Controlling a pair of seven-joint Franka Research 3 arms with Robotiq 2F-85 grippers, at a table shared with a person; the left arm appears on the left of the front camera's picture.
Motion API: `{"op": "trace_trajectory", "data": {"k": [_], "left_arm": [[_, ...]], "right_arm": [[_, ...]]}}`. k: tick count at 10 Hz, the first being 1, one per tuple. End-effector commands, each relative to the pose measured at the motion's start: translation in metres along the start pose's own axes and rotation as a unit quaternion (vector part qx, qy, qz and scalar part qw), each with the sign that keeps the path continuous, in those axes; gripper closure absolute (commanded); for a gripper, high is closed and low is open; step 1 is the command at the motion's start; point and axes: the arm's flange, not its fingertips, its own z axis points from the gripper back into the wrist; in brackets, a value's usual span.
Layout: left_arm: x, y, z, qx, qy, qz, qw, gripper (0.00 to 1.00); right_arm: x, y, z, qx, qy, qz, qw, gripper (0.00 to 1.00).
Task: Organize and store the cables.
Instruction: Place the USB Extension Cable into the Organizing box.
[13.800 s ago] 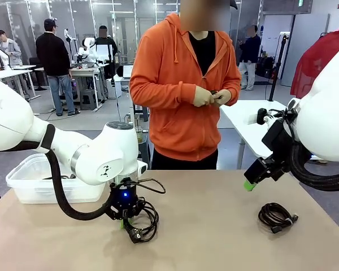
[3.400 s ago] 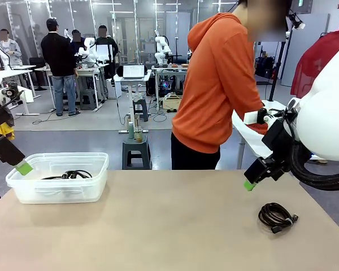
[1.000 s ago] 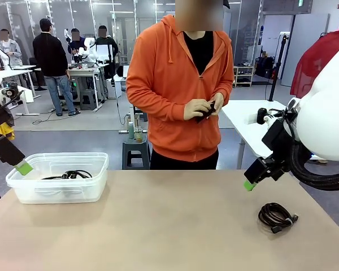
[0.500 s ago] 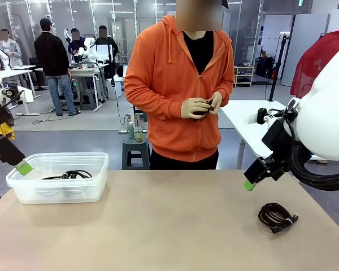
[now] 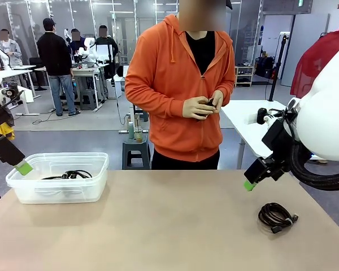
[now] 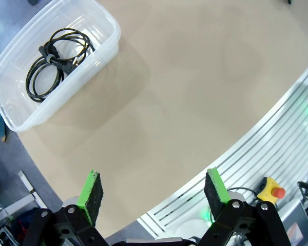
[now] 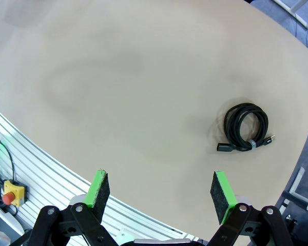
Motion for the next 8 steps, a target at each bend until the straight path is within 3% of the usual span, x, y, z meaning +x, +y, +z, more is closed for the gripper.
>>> {"op": "trace_trajectory", "data": {"k": [1, 8], "left_arm": [[0.0023, -0.0014, 0.0014, 0.007, 0.003, 0.0, 1.0, 0.0], [0.0023, -0.0014, 0.0014, 0.007, 0.003, 0.0, 1.0, 0.0]], "right_arm": [[-0.0019, -0.0008, -0.0009, -0.003, 0.003, -0.004, 1.0, 0.0], [-0.0019, -0.0008, -0.0009, -0.003, 0.003, -0.004, 1.0, 0.0]]}}
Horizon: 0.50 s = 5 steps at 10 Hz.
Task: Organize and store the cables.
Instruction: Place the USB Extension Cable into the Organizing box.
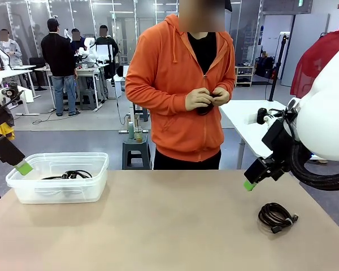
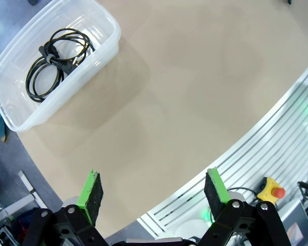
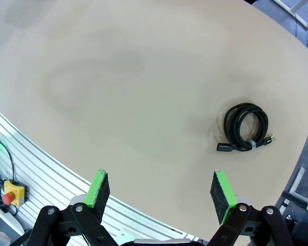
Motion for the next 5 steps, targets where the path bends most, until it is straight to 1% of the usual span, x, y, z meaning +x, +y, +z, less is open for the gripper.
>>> {"op": "trace_trajectory", "data": {"k": [1, 5], "left_arm": [[0.0023, -0.0014, 0.0014, 0.007, 0.003, 0.0, 1.0, 0.0], [0.0023, -0.0014, 0.0014, 0.007, 0.003, 0.0, 1.0, 0.0]], "right_arm": [[-0.0019, -0.0008, -0.0009, -0.003, 0.003, -0.004, 1.0, 0.0], [-0.0019, -0.0008, -0.0009, -0.003, 0.003, -0.004, 1.0, 0.0]]}}
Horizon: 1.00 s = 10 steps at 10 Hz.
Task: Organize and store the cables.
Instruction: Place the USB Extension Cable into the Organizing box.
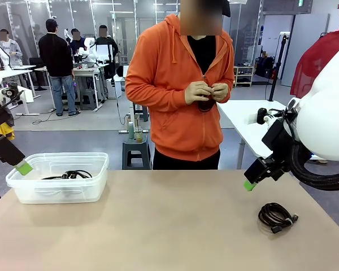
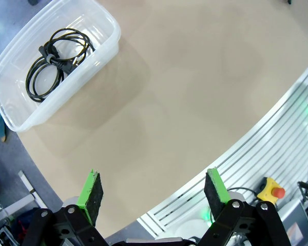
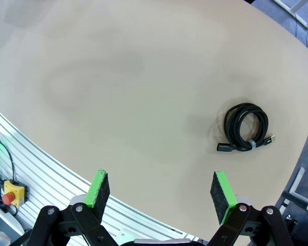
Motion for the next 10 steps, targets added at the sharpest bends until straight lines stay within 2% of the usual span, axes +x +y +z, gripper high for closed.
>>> {"op": "trace_trajectory", "data": {"k": [1, 10], "left_arm": [[0.0023, -0.0014, 0.0014, 0.007, 0.003, 0.0, 1.0, 0.0], [0.0023, -0.0014, 0.0014, 0.007, 0.003, 0.0, 1.0, 0.0]], "right_arm": [[-0.0019, -0.0008, -0.0009, -0.003, 0.003, -0.004, 1.0, 0.0], [-0.0019, -0.0008, -0.0009, -0.003, 0.003, -0.004, 1.0, 0.0]]}}
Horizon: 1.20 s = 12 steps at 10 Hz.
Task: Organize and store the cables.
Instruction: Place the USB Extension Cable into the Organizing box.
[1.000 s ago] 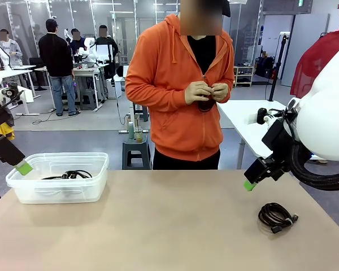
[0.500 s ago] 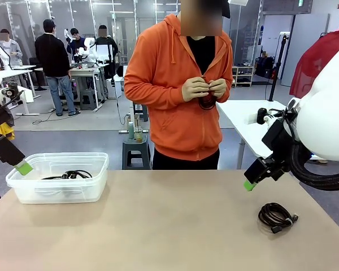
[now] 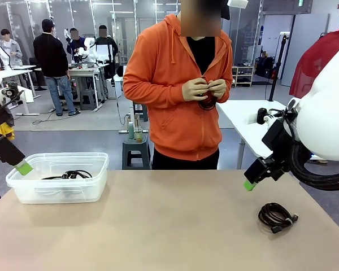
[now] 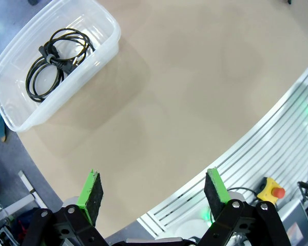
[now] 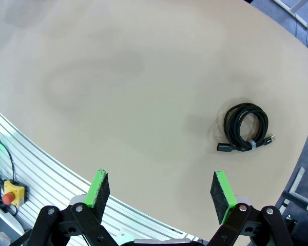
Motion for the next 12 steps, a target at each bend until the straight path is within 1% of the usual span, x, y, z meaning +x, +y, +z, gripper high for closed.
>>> {"op": "trace_trajectory", "data": {"k": [1, 10, 11, 12], "left_arm": [[0.002, -0.001, 0.001, 0.007, 0.003, 0.0, 1.0, 0.0], [0.002, -0.001, 0.001, 0.007, 0.003, 0.0, 1.0, 0.0], [0.002, -0.001, 0.001, 0.007, 0.003, 0.0, 1.0, 0.0], [0.002, -0.001, 0.001, 0.007, 0.003, 0.0, 1.0, 0.0]], "right_arm": [[-0.002, -0.001, -0.001, -0.003, 0.003, -0.004, 1.0, 0.0], [0.0, 0.0, 0.0, 0.0, 0.0, 0.0, 1.0, 0.0], [0.003, -0.018, 0.003, -0.01, 0.011, -0.024, 1.0, 0.0], [0.004, -0.042, -0.004, -0.016, 0.035, -0.076, 0.996, 0.0]]}}
